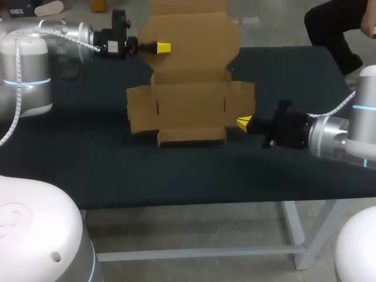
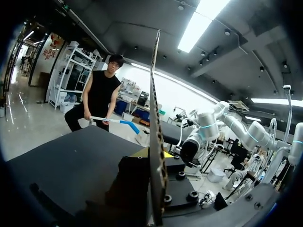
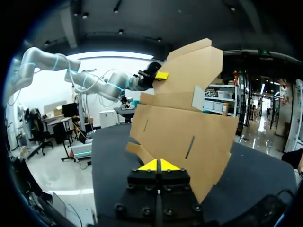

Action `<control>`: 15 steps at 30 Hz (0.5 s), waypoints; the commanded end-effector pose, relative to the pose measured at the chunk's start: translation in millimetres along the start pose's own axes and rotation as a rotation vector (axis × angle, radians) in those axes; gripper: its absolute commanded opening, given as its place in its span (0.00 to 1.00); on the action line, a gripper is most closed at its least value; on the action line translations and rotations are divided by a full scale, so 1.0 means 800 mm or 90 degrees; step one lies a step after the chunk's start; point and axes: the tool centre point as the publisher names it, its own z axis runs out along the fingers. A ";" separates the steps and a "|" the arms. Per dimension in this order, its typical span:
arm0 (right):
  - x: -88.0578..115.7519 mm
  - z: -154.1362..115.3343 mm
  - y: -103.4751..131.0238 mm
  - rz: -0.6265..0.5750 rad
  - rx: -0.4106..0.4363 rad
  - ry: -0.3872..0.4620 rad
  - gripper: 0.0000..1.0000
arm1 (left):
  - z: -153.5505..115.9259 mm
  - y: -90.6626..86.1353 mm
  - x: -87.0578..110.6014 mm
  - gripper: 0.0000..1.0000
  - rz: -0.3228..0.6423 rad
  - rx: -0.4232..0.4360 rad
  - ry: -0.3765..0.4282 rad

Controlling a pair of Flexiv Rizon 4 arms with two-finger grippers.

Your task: Assemble the packaging by folding the flat box into shape, placing the metal phone stand inside, and closing the box properly

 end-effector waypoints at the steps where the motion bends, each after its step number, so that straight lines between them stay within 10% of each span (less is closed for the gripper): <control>1: 0.005 -0.005 -0.002 -0.004 -0.006 0.000 0.00 | 0.001 0.005 -0.017 0.00 -0.007 -0.003 0.024; 15: 0.015 -0.010 -0.003 -0.022 -0.012 0.009 0.00 | 0.007 0.007 -0.028 0.00 -0.041 -0.011 0.022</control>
